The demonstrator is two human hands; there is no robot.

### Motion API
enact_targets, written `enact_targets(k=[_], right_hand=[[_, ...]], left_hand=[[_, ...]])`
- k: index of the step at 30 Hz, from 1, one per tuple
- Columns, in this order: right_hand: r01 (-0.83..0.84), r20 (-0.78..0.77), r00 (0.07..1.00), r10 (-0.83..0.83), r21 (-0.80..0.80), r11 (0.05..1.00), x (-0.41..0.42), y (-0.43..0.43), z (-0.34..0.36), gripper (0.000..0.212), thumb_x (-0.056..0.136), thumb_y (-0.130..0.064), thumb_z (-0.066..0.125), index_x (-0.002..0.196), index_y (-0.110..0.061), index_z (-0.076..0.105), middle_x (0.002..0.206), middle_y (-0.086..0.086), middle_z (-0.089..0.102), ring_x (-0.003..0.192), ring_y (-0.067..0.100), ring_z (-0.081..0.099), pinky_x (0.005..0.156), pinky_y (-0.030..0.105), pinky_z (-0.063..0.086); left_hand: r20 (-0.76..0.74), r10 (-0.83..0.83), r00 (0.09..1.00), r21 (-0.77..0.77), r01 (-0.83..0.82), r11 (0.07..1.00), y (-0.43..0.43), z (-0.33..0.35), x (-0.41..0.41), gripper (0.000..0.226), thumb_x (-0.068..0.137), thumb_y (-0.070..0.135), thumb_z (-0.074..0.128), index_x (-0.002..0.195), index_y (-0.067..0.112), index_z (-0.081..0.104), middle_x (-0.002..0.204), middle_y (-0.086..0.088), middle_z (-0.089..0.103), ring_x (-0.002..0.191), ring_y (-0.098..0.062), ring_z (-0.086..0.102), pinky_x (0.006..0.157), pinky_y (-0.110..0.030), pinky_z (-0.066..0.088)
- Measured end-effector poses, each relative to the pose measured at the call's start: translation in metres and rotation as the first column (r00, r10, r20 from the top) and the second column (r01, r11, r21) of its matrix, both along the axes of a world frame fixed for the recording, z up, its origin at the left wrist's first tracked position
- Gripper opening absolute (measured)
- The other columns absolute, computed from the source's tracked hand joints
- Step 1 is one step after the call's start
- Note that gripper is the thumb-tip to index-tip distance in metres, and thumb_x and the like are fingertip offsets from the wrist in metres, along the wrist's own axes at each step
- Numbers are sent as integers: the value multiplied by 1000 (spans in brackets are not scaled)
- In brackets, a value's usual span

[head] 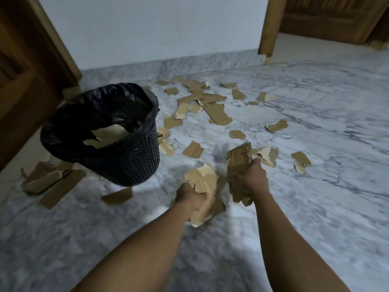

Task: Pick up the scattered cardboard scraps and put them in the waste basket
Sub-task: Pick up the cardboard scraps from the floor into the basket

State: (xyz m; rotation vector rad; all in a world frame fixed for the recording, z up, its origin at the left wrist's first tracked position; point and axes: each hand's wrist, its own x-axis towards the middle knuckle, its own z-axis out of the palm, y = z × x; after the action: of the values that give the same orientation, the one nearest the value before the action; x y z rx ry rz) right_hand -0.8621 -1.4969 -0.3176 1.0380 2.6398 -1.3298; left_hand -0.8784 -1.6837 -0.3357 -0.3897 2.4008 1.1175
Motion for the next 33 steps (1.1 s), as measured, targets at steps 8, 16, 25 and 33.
enact_targets(k=[8,16,25,33], right_hand=[[-94,-441,895,68,-37,995,-23,-44,143,46,80,-43,63,114,-18,45,105,2,61,91,32,67,68,53,60],[-394,-492,791,365,48,918,-86,-224,259,41,94,-25,50,130,-21,32,111,0,53,101,28,59,80,58,58],[-403,-178,904,388,-55,913,-130,-324,259,68,92,-33,69,145,-19,28,115,22,60,88,31,69,61,50,61],[-331,147,943,297,360,872,-151,-270,236,30,87,-19,73,95,6,59,81,25,66,62,33,66,59,49,62]], left_hand=[[-441,-239,865,-51,242,969,-21,183,-68,31,94,35,64,108,9,54,91,-2,57,96,-29,61,72,-32,48],[-538,-67,841,36,102,994,-199,287,-112,22,97,25,53,81,10,50,77,-5,51,64,-19,50,50,-29,39],[-254,146,956,363,-46,931,-288,246,-120,94,92,66,48,156,5,15,136,-16,52,97,-32,59,84,-37,56],[-442,83,893,-211,-193,958,-324,199,-146,58,90,44,63,136,14,43,142,-13,41,130,-37,35,101,-51,33]])
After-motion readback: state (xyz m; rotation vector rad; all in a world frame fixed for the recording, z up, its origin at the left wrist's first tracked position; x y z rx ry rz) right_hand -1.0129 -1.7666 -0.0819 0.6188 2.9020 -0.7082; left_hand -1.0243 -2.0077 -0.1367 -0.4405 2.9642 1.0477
